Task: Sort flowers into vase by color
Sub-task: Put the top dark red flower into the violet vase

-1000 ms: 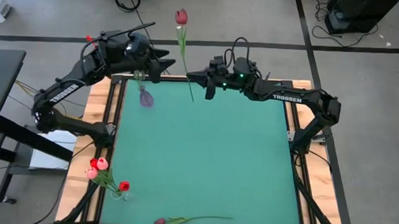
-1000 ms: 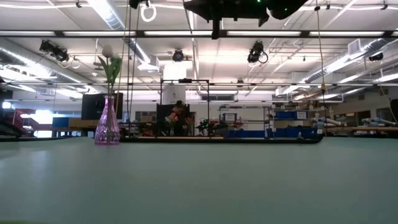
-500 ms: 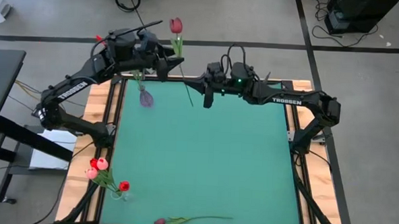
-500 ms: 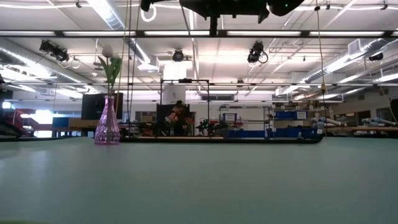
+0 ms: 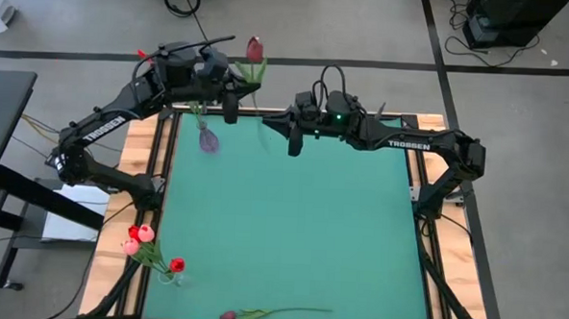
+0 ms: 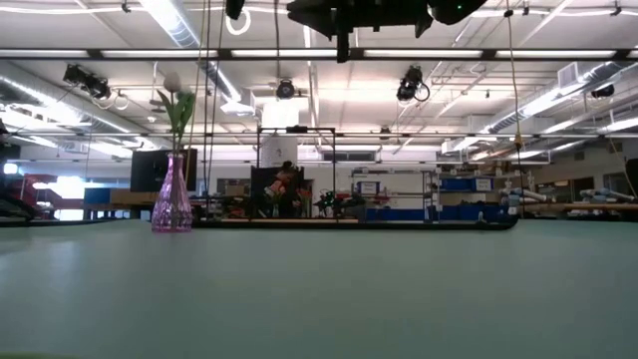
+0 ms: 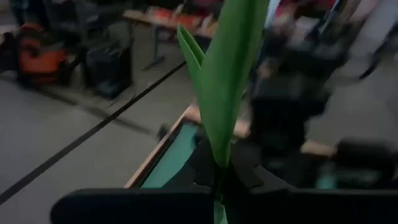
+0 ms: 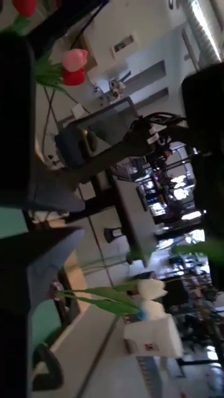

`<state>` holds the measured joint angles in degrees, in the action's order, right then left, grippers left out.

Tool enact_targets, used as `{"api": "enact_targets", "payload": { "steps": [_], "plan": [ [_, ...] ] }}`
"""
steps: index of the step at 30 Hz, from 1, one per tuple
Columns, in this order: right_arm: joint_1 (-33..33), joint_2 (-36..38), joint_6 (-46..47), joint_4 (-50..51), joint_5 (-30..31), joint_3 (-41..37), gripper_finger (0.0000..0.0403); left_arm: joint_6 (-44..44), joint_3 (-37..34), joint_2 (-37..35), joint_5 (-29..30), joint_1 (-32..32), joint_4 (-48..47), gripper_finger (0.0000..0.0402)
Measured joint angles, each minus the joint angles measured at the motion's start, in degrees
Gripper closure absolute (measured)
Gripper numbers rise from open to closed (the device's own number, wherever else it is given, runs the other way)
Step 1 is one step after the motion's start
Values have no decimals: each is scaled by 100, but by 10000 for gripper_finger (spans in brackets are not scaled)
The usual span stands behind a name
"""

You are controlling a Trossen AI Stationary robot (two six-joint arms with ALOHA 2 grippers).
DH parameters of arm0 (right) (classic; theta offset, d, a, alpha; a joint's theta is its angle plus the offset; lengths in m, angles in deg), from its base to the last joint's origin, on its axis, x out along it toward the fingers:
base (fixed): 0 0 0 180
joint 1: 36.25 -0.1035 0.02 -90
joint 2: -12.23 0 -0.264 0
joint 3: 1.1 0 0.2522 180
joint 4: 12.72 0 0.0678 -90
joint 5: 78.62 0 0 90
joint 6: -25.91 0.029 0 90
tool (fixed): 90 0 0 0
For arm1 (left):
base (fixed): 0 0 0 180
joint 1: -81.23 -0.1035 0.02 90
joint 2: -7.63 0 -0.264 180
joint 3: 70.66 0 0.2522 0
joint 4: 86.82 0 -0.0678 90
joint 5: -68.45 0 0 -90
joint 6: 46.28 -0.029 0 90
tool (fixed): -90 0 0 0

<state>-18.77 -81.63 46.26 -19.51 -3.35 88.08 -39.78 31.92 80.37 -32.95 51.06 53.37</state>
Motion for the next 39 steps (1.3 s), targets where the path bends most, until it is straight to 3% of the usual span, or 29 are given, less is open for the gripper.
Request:
{"api": "enact_targets", "payload": {
  "steps": [5, 9, 14, 27, 39],
  "plan": [
    [141, 0, 262, 554, -15, 0, 277, -442, -11, -289, 441, -161, -953, 393],
    [231, 0, 352, 949, -22, 0, 247, -543, -11, -614, 765, -429, -1296, 393],
    [252, 0, 348, 1023, -54, 0, 245, -825, -243, -1052, 943, -830, -1426, 393],
    [248, 0, 156, 994, 12, 0, 250, -1222, -2448, -2642, 971, -1757, -193, 393],
    [248, 0, 49, 996, 27, 0, 250, -1486, -2675, -2872, 960, -2266, -339, 393]
  ]
}}
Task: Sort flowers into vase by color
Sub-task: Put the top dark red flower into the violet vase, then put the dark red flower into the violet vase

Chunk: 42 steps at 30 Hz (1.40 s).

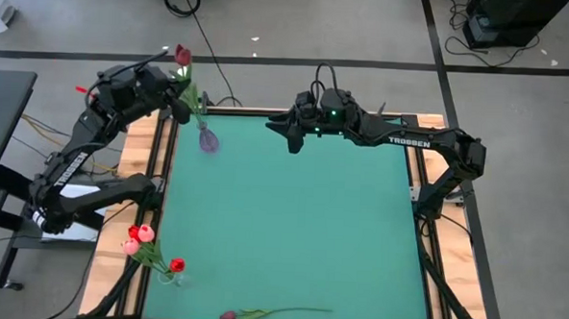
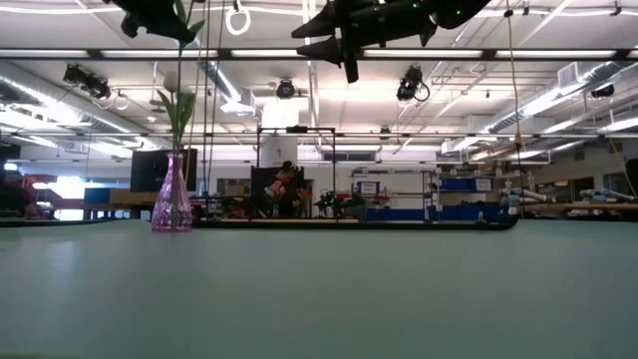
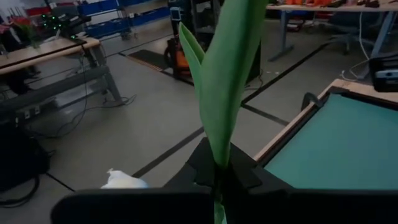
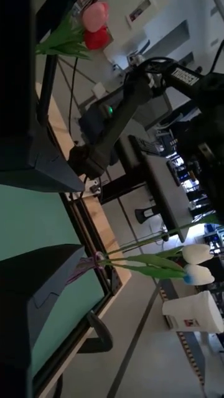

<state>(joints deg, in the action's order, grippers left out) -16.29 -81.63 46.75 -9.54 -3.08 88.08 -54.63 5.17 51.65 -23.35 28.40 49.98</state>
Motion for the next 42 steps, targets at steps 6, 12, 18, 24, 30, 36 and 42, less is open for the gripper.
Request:
{"api": "enact_targets", "payload": {
  "steps": [6, 12, 18, 24, 30, 36, 42],
  "plan": [
    [0, 0, -34, 0, -1, 0, 250, -33, -8, 104, -1, -143, -24, 393],
    [0, 0, -46, 2, -20, 0, 250, 46, -379, 104, -2, -269, 163, 393],
    [0, 0, 2, 31, -20, 0, 250, 388, -485, 100, 232, -268, 206, 389],
    [7, -2, 12, 163, -20, 0, 249, 765, -485, 100, 891, -268, 88, 325],
    [7, -2, 17, 282, -20, 0, 249, 1502, -485, 98, 956, -268, -33, 252],
    [7, -2, 154, 556, -202, 0, 249, 1959, -413, 91, 790, -257, -583, 198],
    [7, -2, 236, 910, -452, 0, 249, 1884, 201, 93, 717, -257, -1464, 187]
  ]
}}
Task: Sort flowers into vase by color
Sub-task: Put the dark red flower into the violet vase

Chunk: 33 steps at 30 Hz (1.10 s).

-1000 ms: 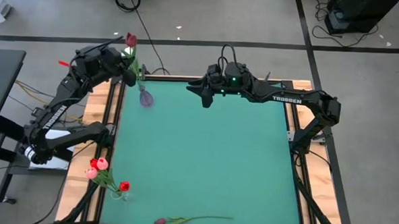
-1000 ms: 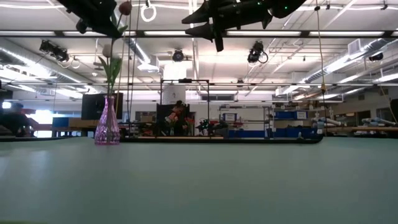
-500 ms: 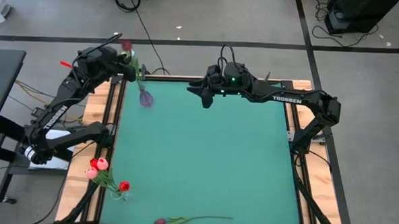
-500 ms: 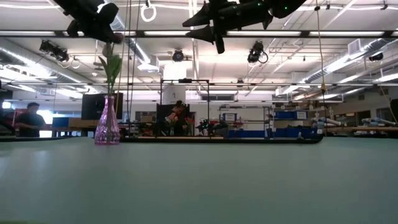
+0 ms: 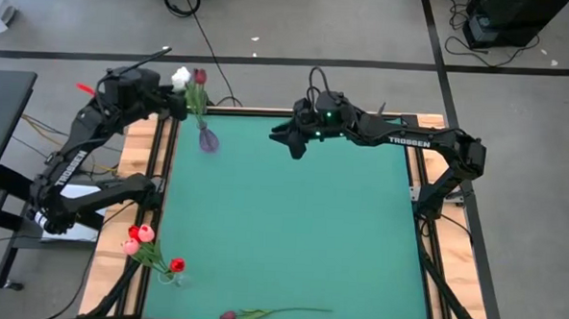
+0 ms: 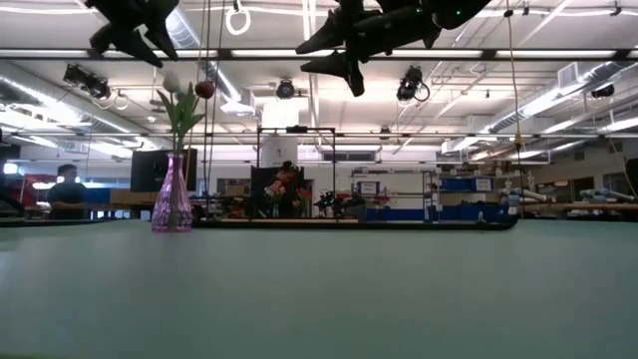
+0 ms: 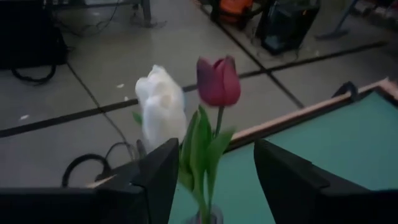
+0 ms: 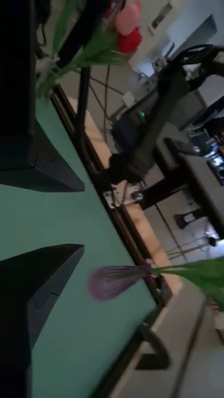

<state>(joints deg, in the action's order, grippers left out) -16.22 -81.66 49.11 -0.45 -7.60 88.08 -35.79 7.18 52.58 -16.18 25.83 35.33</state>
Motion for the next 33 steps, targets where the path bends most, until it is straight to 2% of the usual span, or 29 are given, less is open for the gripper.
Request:
{"api": "enact_targets", "payload": {
  "steps": [4, 8, 14, 18, 22, 26, 33],
  "plan": [
    [0, 0, 265, 519, -115, 2, 249, -35, 443, 1, 3, 0, -800, 187],
    [0, 0, 45, 1260, -549, 2, 249, 177, 709, 0, -41, 48, -1535, 187],
    [-171, -2, -424, 2255, -660, 2, 249, 325, 680, 114, -499, 466, -2616, 188],
    [-404, -2, -661, 2719, -566, 2, 249, 859, 679, 112, -1027, 899, -2810, 204],
    [-689, -2, -800, 2854, -249, 2, 249, 1223, 680, 120, -1485, 1452, -2803, 224],
    [-976, -2, -330, 2744, 51, 2, 249, 1250, 680, 156, -1834, 2019, -2677, 235],
    [-1918, -322, -434, 2014, 1140, 11, 249, 398, 680, 240, -2169, 3121, -2190, 242]
  ]
}}
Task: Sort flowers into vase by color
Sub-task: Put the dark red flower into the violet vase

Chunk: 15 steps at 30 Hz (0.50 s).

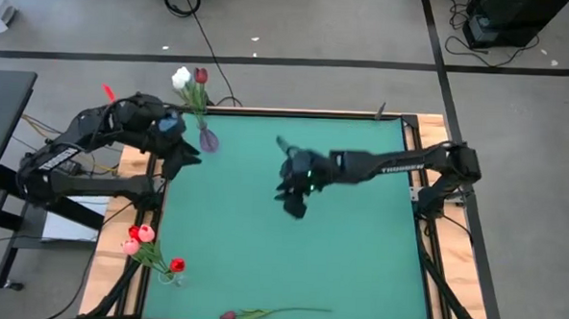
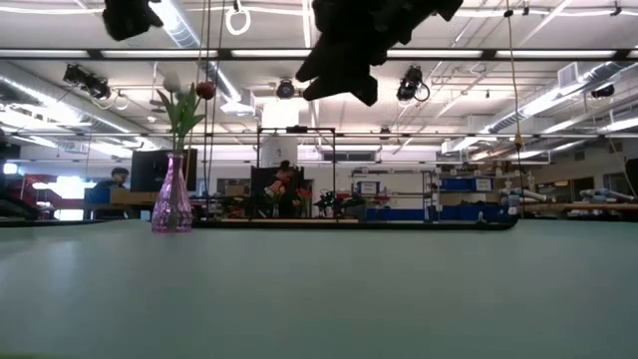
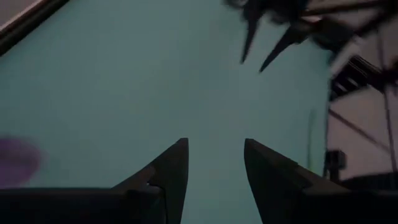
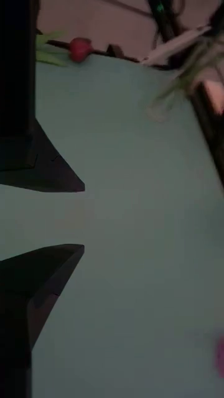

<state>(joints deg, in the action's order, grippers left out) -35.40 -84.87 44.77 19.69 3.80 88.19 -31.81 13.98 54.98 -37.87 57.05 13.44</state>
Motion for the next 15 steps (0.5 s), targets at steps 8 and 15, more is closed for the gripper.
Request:
{"api": "enact_targets", "payload": {
  "steps": [8, 15],
  "plan": [
    [-1144, -898, 522, -891, 725, -3, 249, -114, 0, 24, -289, 1336, 666, 242],
    [-2103, -1628, 144, -1340, 1084, -9, 249, -355, 0, 401, -290, 2397, 1214, 242]
  ]
}}
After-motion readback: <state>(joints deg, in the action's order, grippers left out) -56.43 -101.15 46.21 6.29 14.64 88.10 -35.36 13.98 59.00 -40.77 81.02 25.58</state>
